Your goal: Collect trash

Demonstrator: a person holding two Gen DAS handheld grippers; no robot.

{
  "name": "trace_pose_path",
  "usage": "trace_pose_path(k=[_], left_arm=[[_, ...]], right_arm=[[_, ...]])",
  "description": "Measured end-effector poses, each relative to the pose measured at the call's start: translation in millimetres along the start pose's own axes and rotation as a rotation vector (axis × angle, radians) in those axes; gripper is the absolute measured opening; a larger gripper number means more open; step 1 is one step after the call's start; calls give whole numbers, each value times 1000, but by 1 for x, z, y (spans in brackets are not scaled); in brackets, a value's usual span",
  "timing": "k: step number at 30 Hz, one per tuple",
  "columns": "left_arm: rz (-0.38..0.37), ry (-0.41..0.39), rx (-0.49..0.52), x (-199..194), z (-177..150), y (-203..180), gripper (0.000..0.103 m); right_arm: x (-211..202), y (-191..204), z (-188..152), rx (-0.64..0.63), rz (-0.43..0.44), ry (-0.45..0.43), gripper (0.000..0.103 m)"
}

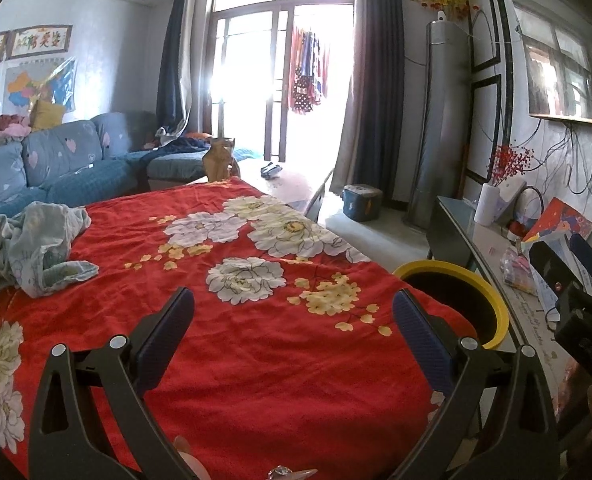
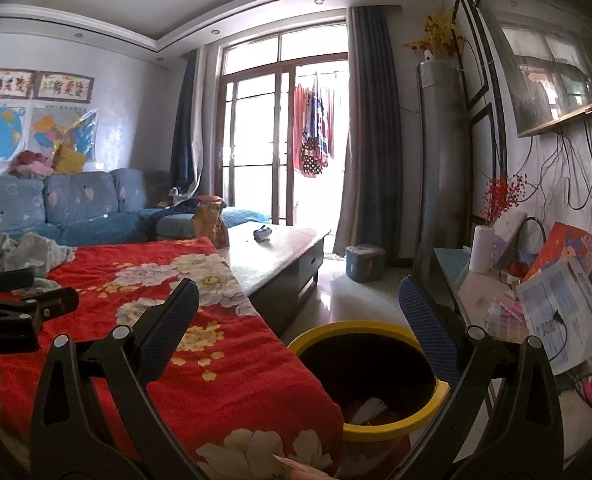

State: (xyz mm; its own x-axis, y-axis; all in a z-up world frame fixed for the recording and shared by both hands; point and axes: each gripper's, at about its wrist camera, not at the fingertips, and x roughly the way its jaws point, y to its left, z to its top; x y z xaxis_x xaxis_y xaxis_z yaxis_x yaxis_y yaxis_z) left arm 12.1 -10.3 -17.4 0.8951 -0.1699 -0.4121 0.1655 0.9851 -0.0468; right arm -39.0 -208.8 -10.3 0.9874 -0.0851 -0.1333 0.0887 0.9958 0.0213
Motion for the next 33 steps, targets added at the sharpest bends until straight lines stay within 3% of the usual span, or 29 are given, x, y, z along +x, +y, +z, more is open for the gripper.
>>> trace_pose_path(k=[33], left_arm=[[-6, 2, 1, -1, 0, -3, 97]], right_arm=[[2, 0, -1, 9, -2, 5, 92]])
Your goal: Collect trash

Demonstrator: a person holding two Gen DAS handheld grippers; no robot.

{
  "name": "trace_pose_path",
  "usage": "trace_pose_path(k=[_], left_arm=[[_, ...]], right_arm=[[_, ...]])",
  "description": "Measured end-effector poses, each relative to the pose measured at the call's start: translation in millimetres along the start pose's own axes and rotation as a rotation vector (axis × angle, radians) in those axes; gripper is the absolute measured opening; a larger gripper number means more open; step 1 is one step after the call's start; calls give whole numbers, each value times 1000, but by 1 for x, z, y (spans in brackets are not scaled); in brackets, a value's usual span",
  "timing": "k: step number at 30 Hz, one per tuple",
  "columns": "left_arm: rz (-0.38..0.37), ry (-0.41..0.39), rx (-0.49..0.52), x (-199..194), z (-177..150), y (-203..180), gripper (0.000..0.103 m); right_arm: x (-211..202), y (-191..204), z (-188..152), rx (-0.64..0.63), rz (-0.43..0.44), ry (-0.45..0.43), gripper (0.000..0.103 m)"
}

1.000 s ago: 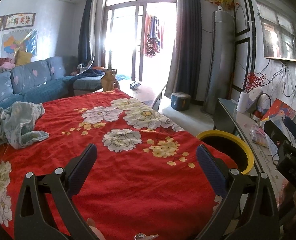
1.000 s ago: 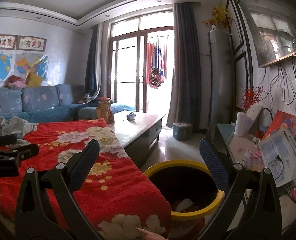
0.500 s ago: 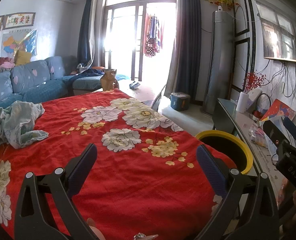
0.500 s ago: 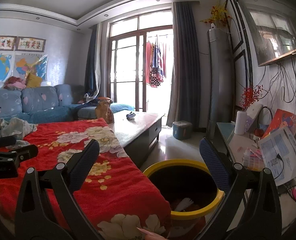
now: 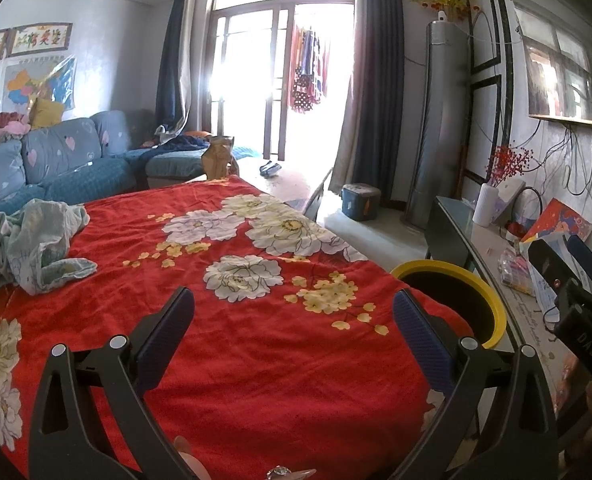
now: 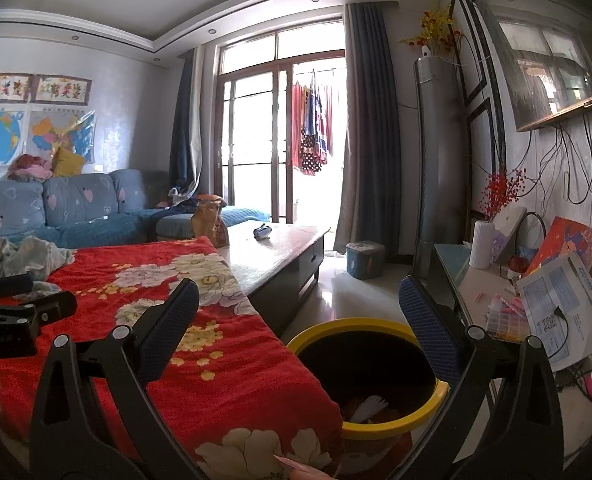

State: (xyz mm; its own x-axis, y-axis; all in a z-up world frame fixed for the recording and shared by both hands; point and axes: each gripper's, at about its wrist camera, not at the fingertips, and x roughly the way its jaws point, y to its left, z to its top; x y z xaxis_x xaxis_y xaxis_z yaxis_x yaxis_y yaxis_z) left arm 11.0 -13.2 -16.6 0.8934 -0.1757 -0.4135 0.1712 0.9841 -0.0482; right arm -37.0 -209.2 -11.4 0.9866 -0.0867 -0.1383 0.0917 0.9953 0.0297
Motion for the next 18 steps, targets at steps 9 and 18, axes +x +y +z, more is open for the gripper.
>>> trace_pose_path(k=[9, 18], left_arm=[[-1, 6, -5, 1, -3, 0, 97], [3, 12, -8, 1, -5, -1, 97]], right_arm=[[0, 0, 0, 3, 0, 3, 92], [-1, 0, -1, 5, 2, 5, 92]])
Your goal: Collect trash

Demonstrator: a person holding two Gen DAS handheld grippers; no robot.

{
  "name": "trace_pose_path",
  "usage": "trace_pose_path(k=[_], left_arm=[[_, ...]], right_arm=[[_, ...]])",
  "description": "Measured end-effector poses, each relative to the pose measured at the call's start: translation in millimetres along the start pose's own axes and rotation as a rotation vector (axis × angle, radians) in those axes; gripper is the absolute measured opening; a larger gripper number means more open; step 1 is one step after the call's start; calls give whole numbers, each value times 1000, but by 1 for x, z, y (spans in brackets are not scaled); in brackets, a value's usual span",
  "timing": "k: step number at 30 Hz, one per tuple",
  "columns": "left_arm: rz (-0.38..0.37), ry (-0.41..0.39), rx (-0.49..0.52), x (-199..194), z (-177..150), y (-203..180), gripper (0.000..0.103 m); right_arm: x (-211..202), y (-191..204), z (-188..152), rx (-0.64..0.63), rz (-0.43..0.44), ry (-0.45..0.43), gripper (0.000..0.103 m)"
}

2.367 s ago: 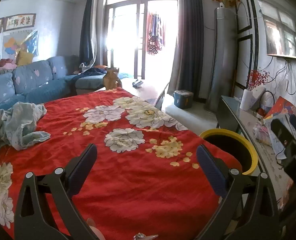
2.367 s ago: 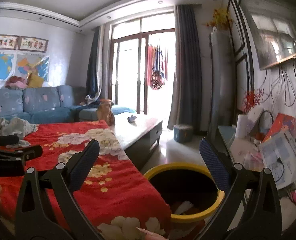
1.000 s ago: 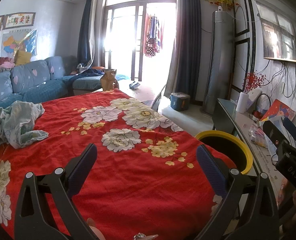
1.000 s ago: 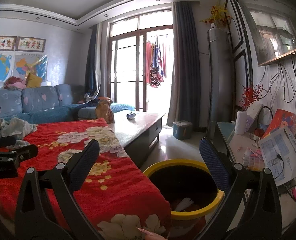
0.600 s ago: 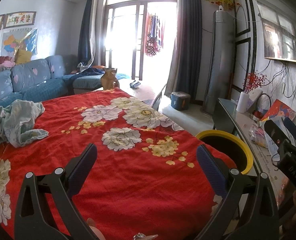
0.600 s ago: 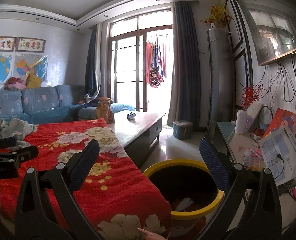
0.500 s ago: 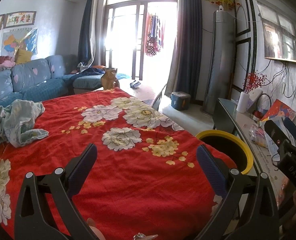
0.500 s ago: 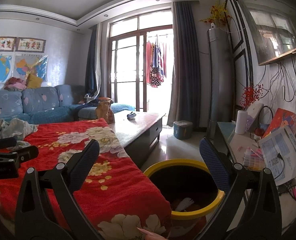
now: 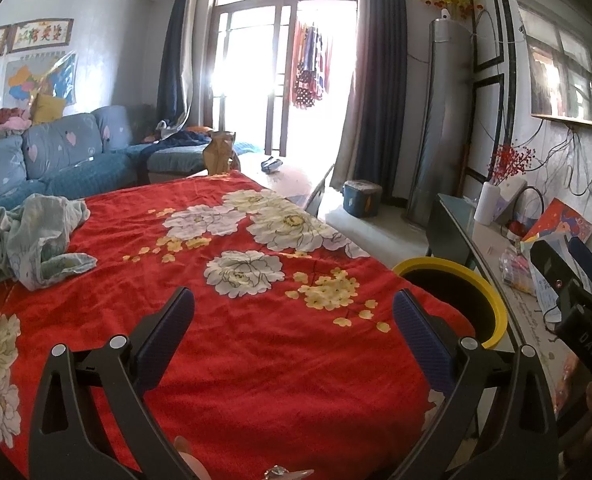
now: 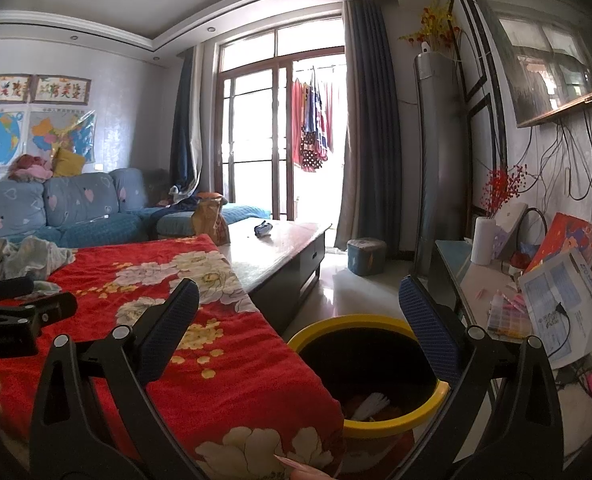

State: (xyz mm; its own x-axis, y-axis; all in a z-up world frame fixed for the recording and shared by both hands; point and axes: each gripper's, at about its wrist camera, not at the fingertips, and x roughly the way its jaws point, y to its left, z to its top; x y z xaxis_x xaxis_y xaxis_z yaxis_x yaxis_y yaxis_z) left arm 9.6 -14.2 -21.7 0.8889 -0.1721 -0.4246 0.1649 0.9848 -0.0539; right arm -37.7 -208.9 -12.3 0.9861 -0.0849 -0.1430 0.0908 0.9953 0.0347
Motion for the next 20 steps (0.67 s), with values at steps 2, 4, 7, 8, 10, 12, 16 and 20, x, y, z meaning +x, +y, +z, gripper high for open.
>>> trace_pose_path(k=[2, 4, 7, 8, 10, 12, 16, 20], left_arm=[[1, 7, -4, 2, -2, 1, 97], [8, 16, -5, 3, -3, 0, 97], [23, 45, -7, 6, -1, 1, 97], [29, 61, -8, 7, 0, 3, 97], [44, 88, -22, 3, 4, 16, 97], [60, 121, -64, -1, 7, 39, 97], [297, 161, -184, -21, 4, 141, 97], [615, 283, -345, -43, -33, 275, 97]], right_arm=[[0, 1, 0, 1, 1, 3, 92], [-1, 2, -1, 3, 6, 7, 92], [3, 9, 1, -3, 29, 28, 92], [4, 12, 3, -6, 43, 33, 92], [8, 26, 13, -11, 107, 39, 92], [15, 56, 28, -16, 227, 58, 92], [40, 147, 51, -21, 495, 175, 92], [77, 282, 38, -113, 753, 465, 92]])
